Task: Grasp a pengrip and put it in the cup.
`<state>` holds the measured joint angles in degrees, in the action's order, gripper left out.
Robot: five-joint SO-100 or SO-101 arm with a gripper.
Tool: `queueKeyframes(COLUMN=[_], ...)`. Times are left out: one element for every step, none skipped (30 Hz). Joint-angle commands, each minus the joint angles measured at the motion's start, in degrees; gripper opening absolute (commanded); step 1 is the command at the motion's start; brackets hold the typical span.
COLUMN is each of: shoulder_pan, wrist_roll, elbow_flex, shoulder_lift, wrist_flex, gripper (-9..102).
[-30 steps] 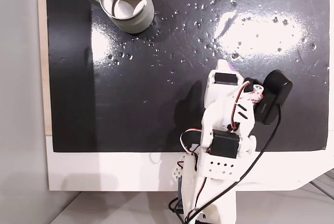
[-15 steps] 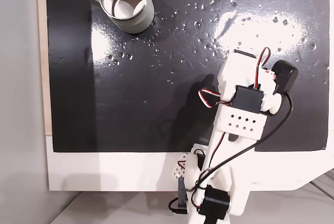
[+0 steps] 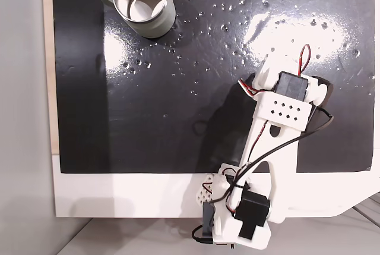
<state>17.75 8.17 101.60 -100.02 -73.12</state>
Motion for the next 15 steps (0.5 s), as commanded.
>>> queueKeyframes(shoulder_pan=[0.0,0.0,0.09,0.09,0.09,0.18,0.26,0.35,0.53,0.79,1.05,1.23,1.49,1.76,1.93], wrist_roll=[0.53,0.7,0.79,0.79,0.79,0.79,0.79,0.7,0.7,0.7,0.7,0.7,0.7,0.7,0.7], elbow_flex=[-3.08,-2.9,-2.55,-2.29,-1.85,-1.58,-1.32,-1.23,-1.23,-1.32,-1.41,-1.49,-1.58,-1.58,-1.58], shoulder_lift=[0.79,1.49,2.2,2.9,3.43,3.96,4.48,5.1,5.71,6.33,7.03,7.73,8.44,9.05,9.67], wrist_flex=[0.7,0.7,0.88,1.14,1.41,1.67,1.76,1.85,1.85,1.85,1.85,1.93,2.11,2.29,2.55], gripper=[19,19,20,20,20,20,20,20,20,20,20,20,20,20,20])
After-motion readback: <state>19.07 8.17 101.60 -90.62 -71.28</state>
